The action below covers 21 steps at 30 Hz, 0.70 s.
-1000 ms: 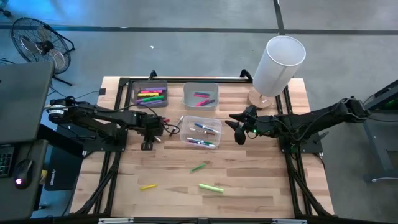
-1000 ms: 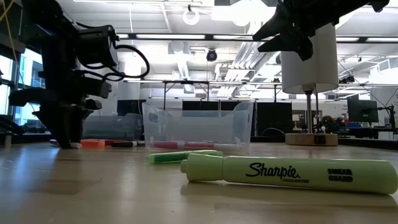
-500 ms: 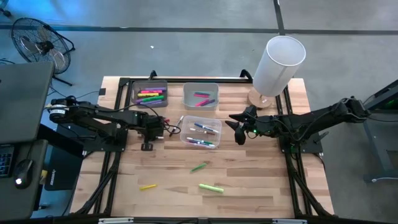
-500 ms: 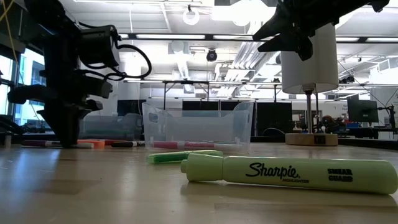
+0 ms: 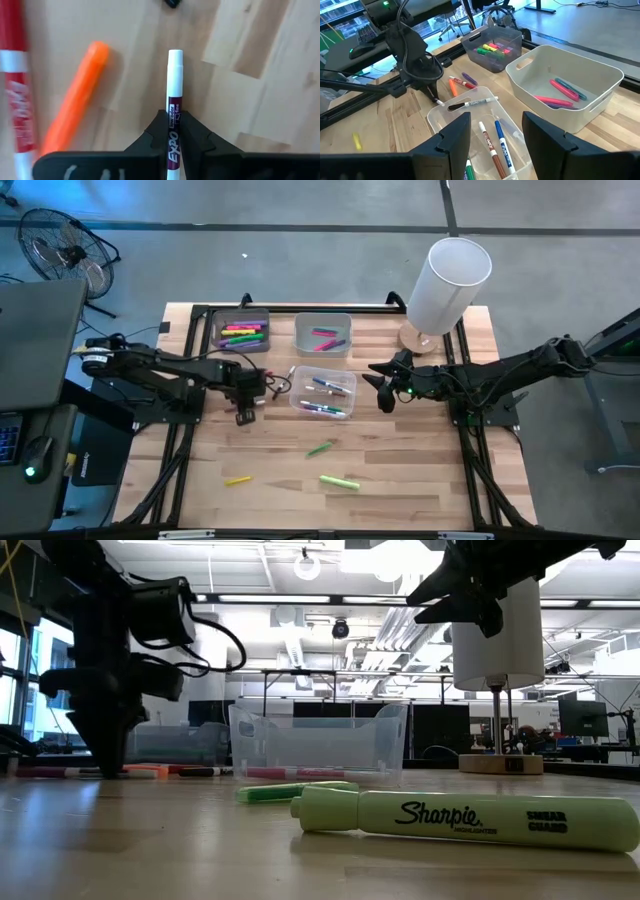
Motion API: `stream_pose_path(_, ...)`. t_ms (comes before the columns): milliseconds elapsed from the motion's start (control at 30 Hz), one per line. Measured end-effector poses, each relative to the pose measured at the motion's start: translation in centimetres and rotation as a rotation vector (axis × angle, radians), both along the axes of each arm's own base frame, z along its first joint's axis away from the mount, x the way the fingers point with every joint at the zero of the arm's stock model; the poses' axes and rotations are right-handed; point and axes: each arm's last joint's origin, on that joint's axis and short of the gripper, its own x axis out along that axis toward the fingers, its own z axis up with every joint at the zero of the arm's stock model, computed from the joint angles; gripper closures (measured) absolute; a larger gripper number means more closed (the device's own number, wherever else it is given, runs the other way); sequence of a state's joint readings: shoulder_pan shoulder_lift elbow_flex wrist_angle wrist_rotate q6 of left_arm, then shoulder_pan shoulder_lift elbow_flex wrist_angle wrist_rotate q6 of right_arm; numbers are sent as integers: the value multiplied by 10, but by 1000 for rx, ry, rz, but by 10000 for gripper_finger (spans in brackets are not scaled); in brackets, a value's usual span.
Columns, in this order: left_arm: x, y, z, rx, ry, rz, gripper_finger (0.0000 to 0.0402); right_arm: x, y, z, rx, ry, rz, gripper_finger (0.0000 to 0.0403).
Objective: Pick & Place Markers
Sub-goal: Put the purple marker into the white bin
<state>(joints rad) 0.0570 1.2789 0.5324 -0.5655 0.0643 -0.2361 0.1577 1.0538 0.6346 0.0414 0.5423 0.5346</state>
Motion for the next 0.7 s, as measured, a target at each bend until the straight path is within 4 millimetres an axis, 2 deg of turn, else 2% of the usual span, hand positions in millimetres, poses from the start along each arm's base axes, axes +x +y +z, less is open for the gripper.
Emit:
stream_pose_path(167, 9, -2, 19, -81, 7, -6, 387, 0, 0, 0, -10, 4, 1, 236)
stream_pose_path(300, 16, -1, 41, -68, 28, -2, 387, 0, 0, 0, -10, 4, 1, 236)
stream_pose_path(500, 37, 2, 89, -2, -87, -36, 387, 0, 0, 0, -10, 4, 0, 236)
stream_pose_path(700, 66, 6, 137, 163, -242, -156, 388, 0, 0, 0, 4, -2, -5, 236)
